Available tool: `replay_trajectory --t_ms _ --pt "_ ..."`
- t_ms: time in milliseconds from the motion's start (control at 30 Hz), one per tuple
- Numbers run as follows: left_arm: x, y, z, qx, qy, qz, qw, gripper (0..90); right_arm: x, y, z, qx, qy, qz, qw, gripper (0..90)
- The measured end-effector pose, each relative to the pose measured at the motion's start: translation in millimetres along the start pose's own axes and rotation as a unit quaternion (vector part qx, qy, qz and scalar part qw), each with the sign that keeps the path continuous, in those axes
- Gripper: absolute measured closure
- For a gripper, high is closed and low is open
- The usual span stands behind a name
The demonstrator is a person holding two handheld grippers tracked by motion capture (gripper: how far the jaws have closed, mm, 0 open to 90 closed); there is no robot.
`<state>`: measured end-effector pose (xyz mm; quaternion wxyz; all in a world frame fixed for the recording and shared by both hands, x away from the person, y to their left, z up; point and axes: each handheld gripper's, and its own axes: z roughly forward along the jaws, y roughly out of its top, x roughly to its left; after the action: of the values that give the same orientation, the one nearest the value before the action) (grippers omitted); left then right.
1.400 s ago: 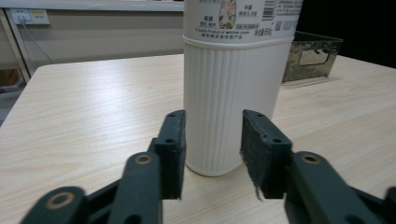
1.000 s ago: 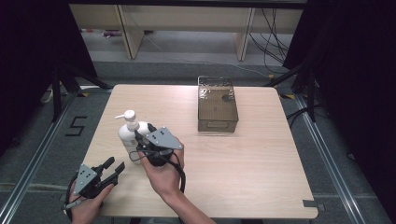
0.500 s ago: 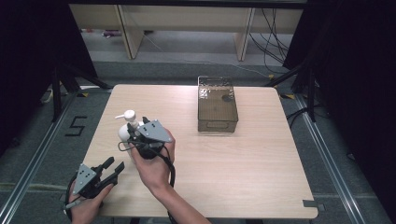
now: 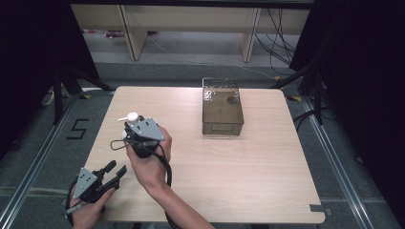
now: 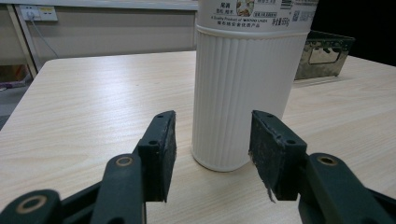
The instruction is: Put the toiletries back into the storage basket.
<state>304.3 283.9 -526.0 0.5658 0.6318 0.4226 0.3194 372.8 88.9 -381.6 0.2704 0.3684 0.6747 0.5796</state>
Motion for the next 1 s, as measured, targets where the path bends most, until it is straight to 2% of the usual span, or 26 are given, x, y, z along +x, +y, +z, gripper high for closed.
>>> replay_trajectory --t_ms 100,167,233,300,333,433,500,567,667,733,767,867,933,1000 --pt "-0.4 0.0 -0.5 0.001 0.000 -0.001 1.0000 50.6 1.2 1.6 1.4 0.000 -0.001 0.003 1.0000 55.0" --pt "-0.4 0.0 -0.5 0.001 0.000 -0.001 1.0000 50.6 1.3 3.2 2.7 0.002 -0.007 -0.006 1.0000 55.6" --pt "-0.4 0.0 -0.5 0.001 0.000 -0.001 1.0000 50.6 2.0 3.2 4.0 -0.002 -0.005 0.000 1.0000 55.7" --pt "-0.6 0.0 -0.3 0.001 0.000 0.000 1.0000 50.6 1.3 3.9 4.6 0.003 -0.008 -0.010 0.9999 56.1" --pt "-0.7 0.5 -1.1 0.008 0.003 0.001 1.0000 50.6 1.6 3.7 6.3 -0.003 -0.007 -0.008 0.9999 56.6" --pt "-0.9 0.6 -0.9 0.009 0.003 0.002 1.0000 50.7 2.5 4.6 6.7 -0.001 -0.011 0.000 0.9999 57.5" --pt "-1.0 0.5 -0.8 0.008 0.003 0.002 1.0000 50.7 1.6 5.7 6.9 -0.001 -0.016 -0.011 0.9998 58.3" --pt "-1.0 0.6 -0.8 0.008 0.003 0.002 1.0000 50.7 2.8 6.1 6.7 0.004 -0.016 0.002 0.9999 58.8" --pt "-0.6 0.2 0.3 0.003 -0.001 0.002 1.0000 50.7 2.8 5.8 6.6 0.003 -0.015 0.000 0.9999 59.3" --pt "-1.0 0.6 -0.8 0.009 0.003 0.002 1.0000 50.8 2.4 5.4 6.8 -0.002 -0.015 -0.005 0.9999 59.6" --pt "-0.9 0.6 -0.8 0.009 0.002 0.002 1.0000 50.8 3.4 4.7 7.0 -0.005 -0.017 0.003 0.9998 59.8" --pt "-0.6 0.0 -0.2 0.001 -0.001 0.000 1.0000 50.8 1.9 4.5 6.8 -0.007 -0.010 0.000 0.9999 60.0" --pt "-0.6 0.0 -0.2 0.001 -0.001 0.000 1.0000 50.8 -0.3 4.7 4.5 -0.005 -0.015 0.000 0.9999 60.1" --pt "-0.7 0.0 -0.1 0.001 -0.001 0.000 1.0000 50.8 -4.1 5.1 3.5 -0.014 -0.015 -0.001 0.9998 60.1"
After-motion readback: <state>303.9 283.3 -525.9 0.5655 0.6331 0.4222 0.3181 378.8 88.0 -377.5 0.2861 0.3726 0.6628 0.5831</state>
